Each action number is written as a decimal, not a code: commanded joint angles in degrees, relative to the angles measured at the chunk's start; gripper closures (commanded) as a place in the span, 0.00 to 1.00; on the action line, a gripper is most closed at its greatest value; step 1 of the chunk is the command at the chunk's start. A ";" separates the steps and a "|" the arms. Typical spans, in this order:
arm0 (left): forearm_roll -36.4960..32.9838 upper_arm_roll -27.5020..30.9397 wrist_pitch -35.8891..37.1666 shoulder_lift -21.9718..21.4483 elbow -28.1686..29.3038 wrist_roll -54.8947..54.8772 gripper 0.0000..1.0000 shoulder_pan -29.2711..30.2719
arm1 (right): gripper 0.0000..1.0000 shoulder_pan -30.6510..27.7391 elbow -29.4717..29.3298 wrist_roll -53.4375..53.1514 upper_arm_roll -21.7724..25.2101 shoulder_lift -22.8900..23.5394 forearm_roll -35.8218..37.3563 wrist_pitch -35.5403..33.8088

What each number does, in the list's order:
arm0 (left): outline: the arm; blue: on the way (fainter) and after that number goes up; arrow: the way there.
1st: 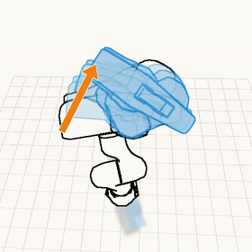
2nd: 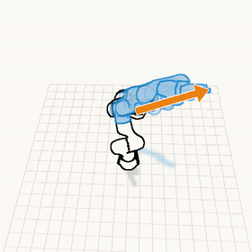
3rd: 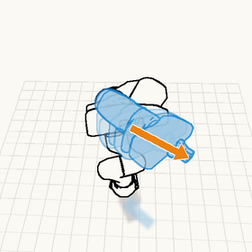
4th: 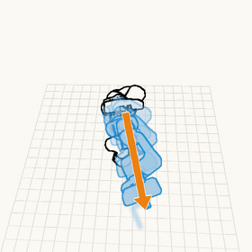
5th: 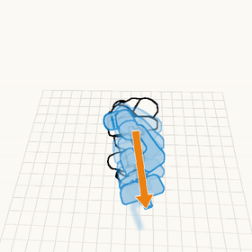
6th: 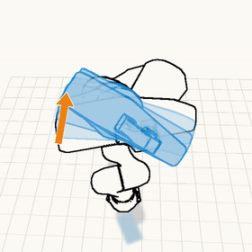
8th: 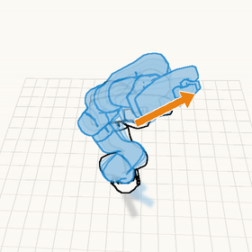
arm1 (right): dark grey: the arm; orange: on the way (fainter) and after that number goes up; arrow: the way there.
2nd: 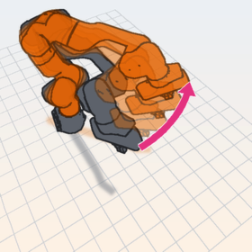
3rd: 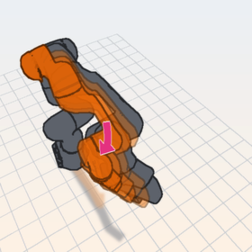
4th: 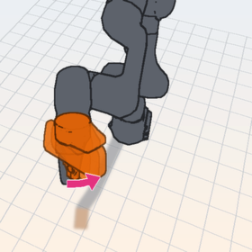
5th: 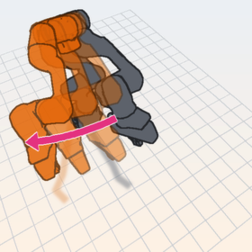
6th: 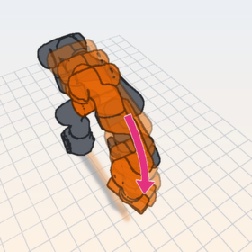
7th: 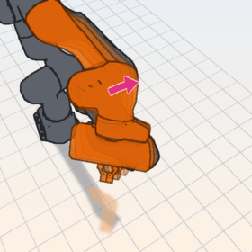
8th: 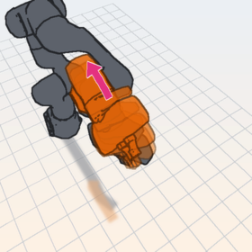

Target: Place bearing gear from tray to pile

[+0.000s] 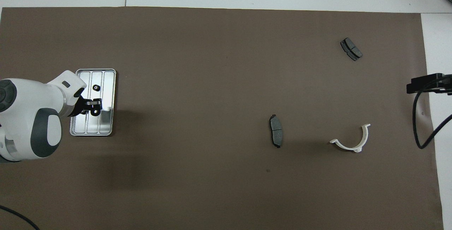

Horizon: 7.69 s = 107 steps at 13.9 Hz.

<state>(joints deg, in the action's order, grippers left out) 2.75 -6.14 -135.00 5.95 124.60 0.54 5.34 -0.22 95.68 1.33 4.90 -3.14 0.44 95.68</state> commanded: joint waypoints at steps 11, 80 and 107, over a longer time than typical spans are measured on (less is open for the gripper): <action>-6.94 0.25 -4.39 14.94 -19.18 42.39 1.00 -32.57 | 0.00 8.81 5.22 -13.87 -0.77 4.96 -0.27 14.95; -8.29 -1.51 13.01 2.23 -17.02 20.29 1.00 -8.39 | 0.98 28.45 -4.45 -35.02 -2.35 33.73 3.16 34.13; -6.80 -0.81 -10.49 22.28 -24.65 44.10 0.00 -36.29 | 0.12 4.85 -2.25 -13.51 -6.57 31.79 3.07 36.06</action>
<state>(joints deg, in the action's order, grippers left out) -4.58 -8.42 -150.30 30.57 101.01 42.67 -30.17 1.69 94.13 -7.57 -1.31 28.98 4.32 130.91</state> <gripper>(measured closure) 0.247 0.119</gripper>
